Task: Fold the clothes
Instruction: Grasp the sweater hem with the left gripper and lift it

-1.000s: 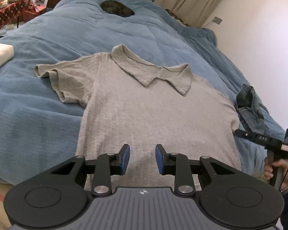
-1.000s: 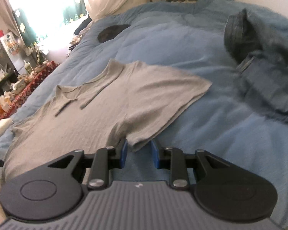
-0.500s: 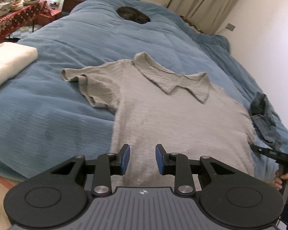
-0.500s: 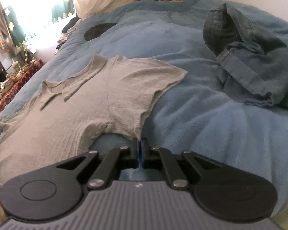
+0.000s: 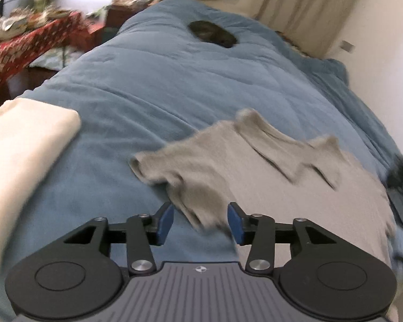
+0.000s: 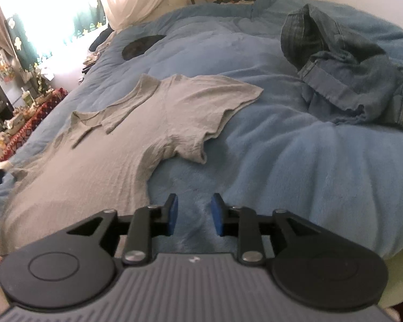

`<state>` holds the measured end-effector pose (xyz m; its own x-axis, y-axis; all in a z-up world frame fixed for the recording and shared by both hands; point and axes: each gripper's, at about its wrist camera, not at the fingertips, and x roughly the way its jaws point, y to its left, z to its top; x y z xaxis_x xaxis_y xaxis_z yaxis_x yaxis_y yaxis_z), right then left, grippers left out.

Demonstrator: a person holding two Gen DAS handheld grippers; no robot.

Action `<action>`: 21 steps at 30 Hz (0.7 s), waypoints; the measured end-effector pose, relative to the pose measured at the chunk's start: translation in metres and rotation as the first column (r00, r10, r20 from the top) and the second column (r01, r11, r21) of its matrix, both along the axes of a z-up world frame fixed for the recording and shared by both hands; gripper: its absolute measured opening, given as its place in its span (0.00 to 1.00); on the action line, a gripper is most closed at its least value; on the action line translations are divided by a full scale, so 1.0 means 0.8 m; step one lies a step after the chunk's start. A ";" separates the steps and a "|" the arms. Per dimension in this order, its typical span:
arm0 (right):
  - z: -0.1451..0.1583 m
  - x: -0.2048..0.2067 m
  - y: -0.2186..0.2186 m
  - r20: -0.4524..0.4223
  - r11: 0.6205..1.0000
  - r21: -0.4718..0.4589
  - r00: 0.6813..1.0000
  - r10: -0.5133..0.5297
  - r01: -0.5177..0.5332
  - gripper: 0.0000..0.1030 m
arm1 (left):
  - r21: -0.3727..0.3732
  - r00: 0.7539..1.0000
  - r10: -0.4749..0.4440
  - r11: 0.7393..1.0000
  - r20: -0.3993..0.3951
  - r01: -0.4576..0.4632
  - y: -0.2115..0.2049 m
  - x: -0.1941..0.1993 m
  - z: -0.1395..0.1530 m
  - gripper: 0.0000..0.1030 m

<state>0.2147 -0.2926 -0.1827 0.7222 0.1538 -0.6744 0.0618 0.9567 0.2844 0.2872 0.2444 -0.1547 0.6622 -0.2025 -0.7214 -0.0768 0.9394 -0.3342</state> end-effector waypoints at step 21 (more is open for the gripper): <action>0.018 0.012 0.000 0.002 1.000 -0.024 1.000 0.003 -0.003 0.29 | 0.334 0.998 0.056 0.940 0.035 -0.065 0.014 0.106 -0.014 0.04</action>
<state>0.2244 -0.2925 -0.1683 0.7228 0.1398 -0.6768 0.0586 0.9634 0.2616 0.3717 0.2555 -0.1661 0.6844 0.0892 -0.7236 -0.1327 0.9911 -0.0033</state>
